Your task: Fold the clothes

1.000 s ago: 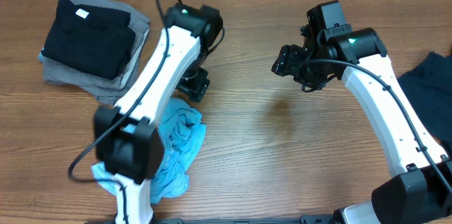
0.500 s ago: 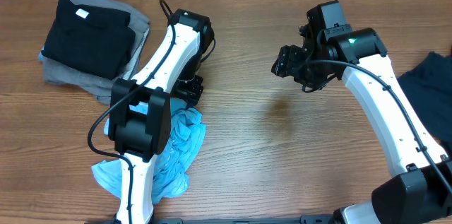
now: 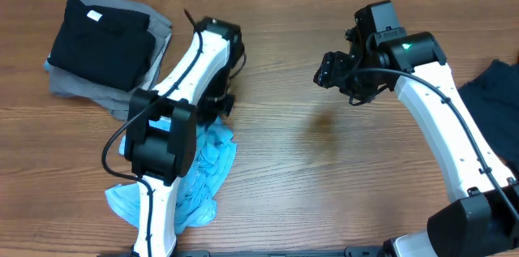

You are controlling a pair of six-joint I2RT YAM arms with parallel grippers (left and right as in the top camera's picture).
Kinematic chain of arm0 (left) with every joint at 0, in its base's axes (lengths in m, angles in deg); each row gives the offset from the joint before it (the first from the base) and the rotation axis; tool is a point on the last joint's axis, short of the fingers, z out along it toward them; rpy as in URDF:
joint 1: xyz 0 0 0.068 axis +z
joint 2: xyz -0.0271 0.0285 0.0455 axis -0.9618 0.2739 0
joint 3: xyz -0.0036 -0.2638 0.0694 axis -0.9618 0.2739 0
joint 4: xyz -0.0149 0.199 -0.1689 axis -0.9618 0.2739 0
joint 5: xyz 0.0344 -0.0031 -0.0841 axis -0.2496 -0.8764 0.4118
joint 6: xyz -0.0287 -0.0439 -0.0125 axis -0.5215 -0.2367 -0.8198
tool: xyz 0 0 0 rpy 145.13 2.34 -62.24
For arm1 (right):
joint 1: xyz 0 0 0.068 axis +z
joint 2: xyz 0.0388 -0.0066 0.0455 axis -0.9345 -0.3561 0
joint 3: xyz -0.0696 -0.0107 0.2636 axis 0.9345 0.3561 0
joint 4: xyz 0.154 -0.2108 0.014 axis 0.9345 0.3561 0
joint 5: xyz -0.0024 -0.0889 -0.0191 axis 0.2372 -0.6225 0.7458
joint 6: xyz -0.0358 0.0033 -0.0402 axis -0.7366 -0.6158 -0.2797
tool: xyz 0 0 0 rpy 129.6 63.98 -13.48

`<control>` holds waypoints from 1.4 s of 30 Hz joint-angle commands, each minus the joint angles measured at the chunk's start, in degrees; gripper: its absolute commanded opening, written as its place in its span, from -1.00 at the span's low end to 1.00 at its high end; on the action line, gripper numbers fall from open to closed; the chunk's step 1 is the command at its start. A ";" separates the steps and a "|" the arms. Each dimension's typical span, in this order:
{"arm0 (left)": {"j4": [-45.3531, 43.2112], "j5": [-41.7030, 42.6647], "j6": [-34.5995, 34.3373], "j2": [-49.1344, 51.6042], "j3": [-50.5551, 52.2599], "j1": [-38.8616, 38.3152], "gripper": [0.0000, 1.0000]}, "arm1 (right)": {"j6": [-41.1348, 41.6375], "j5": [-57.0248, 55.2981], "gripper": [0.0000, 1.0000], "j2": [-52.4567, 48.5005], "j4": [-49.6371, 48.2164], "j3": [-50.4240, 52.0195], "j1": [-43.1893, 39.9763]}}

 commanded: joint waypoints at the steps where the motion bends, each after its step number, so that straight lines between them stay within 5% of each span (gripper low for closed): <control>1: -1.29 18.34 1.14 -8.63 -19.76 0.24 -0.92 | -0.17 -0.09 0.43 1.55 -0.39 0.04 -5.25; 6: -13.42 33.83 1.09 -14.19 -41.31 -0.61 -0.92 | -6.10 5.55 0.43 1.55 -1.03 0.04 -11.76; 12: -32.46 26.34 -1.07 -20.76 -56.89 -3.93 -0.92 | -14.69 12.44 0.42 1.55 -0.31 0.04 -13.66; 18: -36.04 9.77 -0.28 -25.33 -59.89 -7.28 -0.92 | -18.69 14.86 0.40 1.55 -1.29 0.04 -11.85; 32: -38.60 8.76 1.38 -26.38 -59.89 -12.52 -0.92 | -21.33 28.04 0.58 1.46 -15.15 0.11 -7.80; 33: -39.36 8.76 1.53 -26.40 -59.89 -13.14 -0.92 | -21.35 28.09 0.50 1.46 -15.67 0.11 -6.99; 35: -40.72 8.46 1.60 -26.40 -59.89 -14.27 -0.92 | -21.40 28.22 -0.13 1.46 -16.15 0.11 -5.46; 37: -41.64 7.74 2.10 -26.40 -59.89 -15.23 -0.92 | -22.05 28.39 -0.44 1.46 -16.00 0.09 -4.33; 42: -43.93 5.22 2.16 -26.40 -59.89 -16.81 -0.92 | -20.96 19.28 -0.42 1.46 -12.81 0.09 -3.54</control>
